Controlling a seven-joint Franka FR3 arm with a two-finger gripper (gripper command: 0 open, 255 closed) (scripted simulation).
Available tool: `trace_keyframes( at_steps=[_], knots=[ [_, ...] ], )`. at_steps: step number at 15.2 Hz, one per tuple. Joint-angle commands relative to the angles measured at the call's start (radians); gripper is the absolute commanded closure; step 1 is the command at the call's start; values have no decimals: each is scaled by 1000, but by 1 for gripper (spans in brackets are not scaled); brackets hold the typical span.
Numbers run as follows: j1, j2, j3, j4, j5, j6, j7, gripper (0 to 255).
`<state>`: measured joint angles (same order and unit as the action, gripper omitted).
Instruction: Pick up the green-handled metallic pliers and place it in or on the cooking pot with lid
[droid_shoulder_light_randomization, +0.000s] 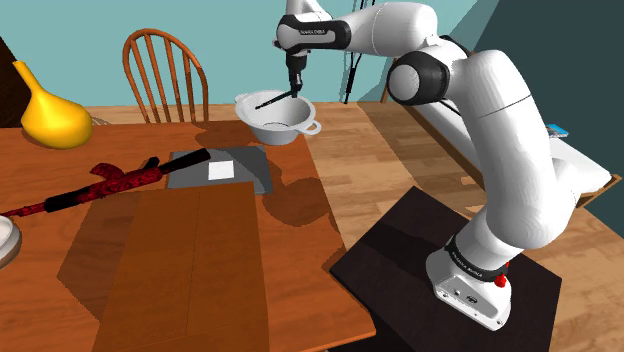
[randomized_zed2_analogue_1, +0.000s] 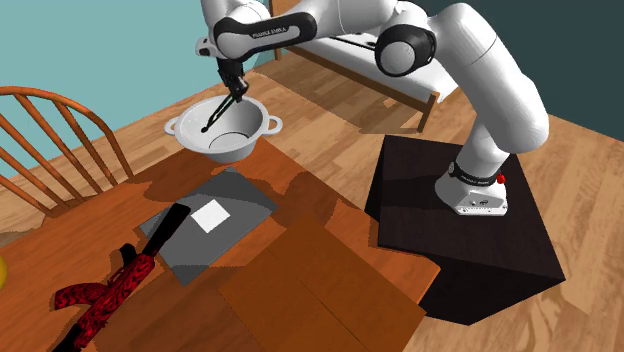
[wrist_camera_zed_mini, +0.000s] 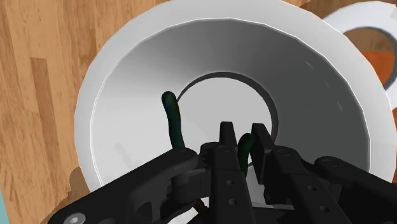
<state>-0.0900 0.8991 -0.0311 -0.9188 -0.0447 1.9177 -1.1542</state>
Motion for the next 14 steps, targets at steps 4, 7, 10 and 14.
trace_keyframes(
  at_steps=[4, 7, 10, 14],
  knots=[
    [0, 12, 0, -50, -1, 62, 3, 255],
    [0, 24, 0, -70, -1, 94, 4, 255],
    [0, 36, 0, -86, -1, 122, 6, 255],
    [0, 36, 0, -85, -1, 122, 6, 255]
  ],
)
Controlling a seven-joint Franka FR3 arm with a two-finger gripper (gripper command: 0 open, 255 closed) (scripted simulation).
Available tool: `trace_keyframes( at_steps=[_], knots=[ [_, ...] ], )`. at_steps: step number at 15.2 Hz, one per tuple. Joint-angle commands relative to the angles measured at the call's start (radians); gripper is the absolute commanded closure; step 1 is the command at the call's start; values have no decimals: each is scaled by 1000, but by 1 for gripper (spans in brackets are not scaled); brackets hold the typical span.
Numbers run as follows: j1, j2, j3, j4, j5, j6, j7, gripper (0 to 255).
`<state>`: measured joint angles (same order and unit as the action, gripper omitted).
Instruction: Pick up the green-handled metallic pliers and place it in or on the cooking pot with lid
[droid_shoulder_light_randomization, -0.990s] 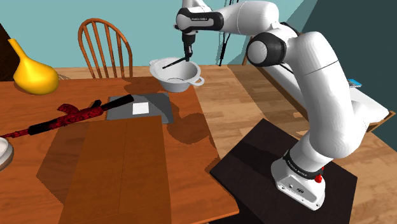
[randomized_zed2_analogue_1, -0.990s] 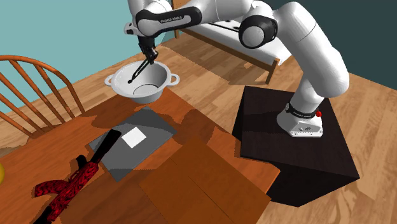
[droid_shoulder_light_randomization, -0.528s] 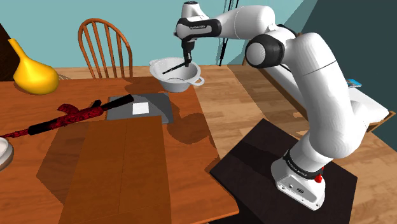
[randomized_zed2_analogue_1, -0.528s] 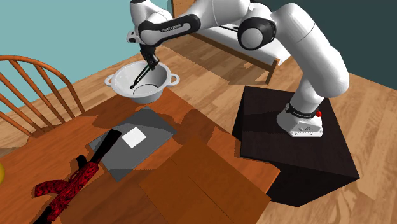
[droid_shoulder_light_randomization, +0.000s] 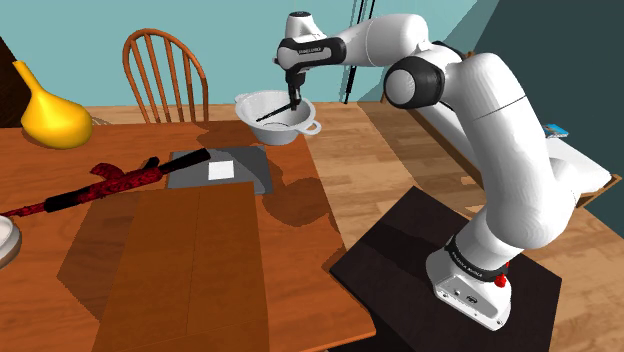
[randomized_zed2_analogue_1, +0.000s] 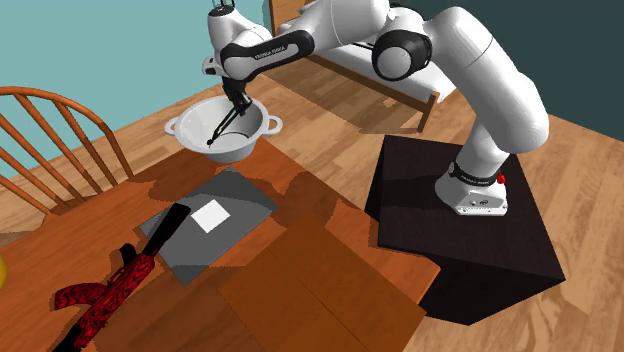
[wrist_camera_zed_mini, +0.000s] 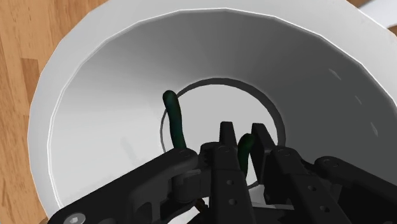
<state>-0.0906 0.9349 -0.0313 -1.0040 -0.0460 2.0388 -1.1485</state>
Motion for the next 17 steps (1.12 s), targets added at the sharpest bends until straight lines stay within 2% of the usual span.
trace_keyframes(
  at_steps=[1, 4, 5, 10, 14, 17],
  knots=[
    [0, 0, 0, 0, 0, 0, 0, 255],
    [0, 0, 0, 0, 0, 0, 0, 255],
    [0, 0, 0, 0, 0, 0, 0, 0],
    [0, 0, 0, 0, 0, 0, 0, 0],
    [5, -65, 0, 12, 0, -77, 0, 0],
    [5, -65, 0, 12, 0, -77, 0, 0]
  ],
)
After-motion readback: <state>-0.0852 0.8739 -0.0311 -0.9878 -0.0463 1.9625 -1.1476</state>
